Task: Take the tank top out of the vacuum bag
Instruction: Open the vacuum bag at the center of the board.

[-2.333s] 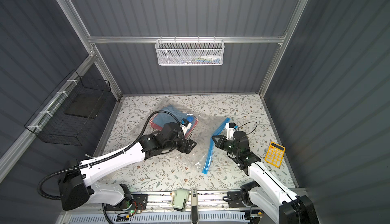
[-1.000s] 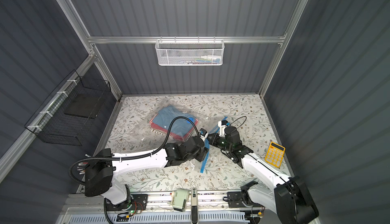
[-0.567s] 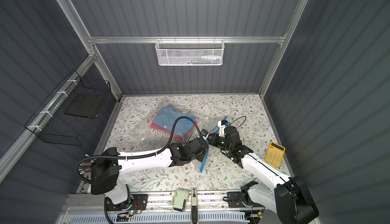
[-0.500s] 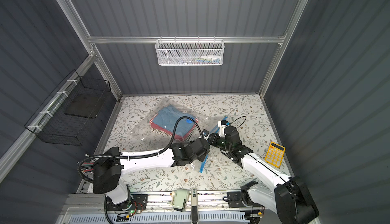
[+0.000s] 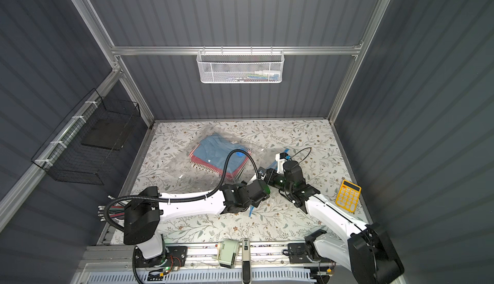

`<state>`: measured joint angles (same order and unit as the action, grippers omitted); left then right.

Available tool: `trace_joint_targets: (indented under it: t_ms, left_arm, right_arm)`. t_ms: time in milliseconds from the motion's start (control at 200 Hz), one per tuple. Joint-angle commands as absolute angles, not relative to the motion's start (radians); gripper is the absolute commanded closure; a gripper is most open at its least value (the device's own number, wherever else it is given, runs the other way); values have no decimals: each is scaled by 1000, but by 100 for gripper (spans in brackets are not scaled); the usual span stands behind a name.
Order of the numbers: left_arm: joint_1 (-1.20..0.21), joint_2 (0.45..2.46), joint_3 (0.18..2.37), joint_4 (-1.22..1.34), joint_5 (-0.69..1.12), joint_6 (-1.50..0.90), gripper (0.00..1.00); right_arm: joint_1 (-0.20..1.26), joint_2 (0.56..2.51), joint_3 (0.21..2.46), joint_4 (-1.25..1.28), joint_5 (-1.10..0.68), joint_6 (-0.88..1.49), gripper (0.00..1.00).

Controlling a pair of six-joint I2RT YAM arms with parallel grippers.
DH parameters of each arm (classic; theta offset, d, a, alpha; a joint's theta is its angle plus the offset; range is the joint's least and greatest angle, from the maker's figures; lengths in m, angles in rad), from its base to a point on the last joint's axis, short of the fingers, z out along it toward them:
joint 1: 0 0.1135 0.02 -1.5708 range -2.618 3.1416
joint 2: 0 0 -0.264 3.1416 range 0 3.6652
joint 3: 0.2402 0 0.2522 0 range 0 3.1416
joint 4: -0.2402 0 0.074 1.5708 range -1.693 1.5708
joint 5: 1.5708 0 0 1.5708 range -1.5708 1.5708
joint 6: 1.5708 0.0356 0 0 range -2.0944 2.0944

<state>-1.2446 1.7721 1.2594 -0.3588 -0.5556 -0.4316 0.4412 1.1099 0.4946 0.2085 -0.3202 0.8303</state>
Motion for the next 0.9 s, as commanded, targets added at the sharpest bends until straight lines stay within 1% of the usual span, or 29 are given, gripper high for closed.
trace_joint_targets:
  t_ms: [0,65,165,230,370,505,595,725,895]
  left_arm:
    - [-1241,1764,1257,-366,-537,-403,100]
    - [-1241,1761,1256,-355,-522,-407,100]
    - [-1241,1753,1258,-345,-505,-411,100]
    - [-1241,1750,1262,-347,-510,-412,100]
    - [-1240,1740,1262,-356,-522,-413,100]
    - [-1241,1733,1269,-367,-542,-414,100]
    - [-1241,1724,1276,-370,-554,-408,100]
    - [-1240,1726,1290,-386,-565,-394,100]
    - [-1240,1723,1281,-384,-563,-398,100]
  right_arm:
    - [443,1110,479,218,-288,818,60]
    - [443,1107,469,218,-285,816,57]
    - [443,1096,455,215,-280,815,53]
    - [443,1081,441,217,-272,813,49]
    - [443,1009,398,216,-242,813,45]
    - [443,952,390,139,-200,793,47]
    - [443,918,381,107,-198,789,46]
    - [443,863,371,76,-196,803,46]
    - [443,861,430,-65,-188,802,50]
